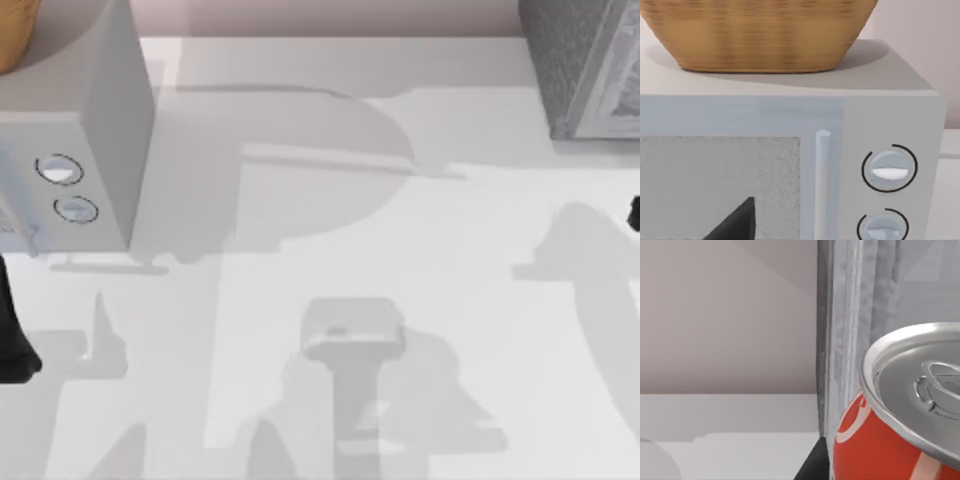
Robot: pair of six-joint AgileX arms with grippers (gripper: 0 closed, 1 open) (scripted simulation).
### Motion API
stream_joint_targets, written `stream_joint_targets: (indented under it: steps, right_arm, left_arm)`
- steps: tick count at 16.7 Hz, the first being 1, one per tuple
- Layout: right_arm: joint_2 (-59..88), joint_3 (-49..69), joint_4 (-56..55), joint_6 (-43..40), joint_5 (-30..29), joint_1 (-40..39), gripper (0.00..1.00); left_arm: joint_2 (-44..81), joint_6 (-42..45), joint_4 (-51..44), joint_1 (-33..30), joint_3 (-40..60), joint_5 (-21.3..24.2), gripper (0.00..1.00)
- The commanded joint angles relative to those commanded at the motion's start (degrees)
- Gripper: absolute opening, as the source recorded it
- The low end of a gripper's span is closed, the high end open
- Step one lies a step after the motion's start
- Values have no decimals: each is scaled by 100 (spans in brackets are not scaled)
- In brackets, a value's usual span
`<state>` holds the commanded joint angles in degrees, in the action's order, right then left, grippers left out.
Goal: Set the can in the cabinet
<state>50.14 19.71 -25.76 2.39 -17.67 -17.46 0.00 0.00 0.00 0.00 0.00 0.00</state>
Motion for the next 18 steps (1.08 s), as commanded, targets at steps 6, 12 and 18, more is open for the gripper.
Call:
stream_joint_targets:
  steps: [6, 12, 18]
  right_arm:
    - [-2958, -878, 1209, -102, 1011, 526, 0]
    - [-4810, -1823, 2425, -216, 1714, 1582, 0]
    - [-5015, -1972, 2577, -239, 1768, 1747, 0]
  left_arm:
    - [0, 0, 0, 0, 0, 0, 100]
    - [0, 0, 0, 0, 0, 0, 100]
    - [0, 0, 0, 0, 0, 0, 100]
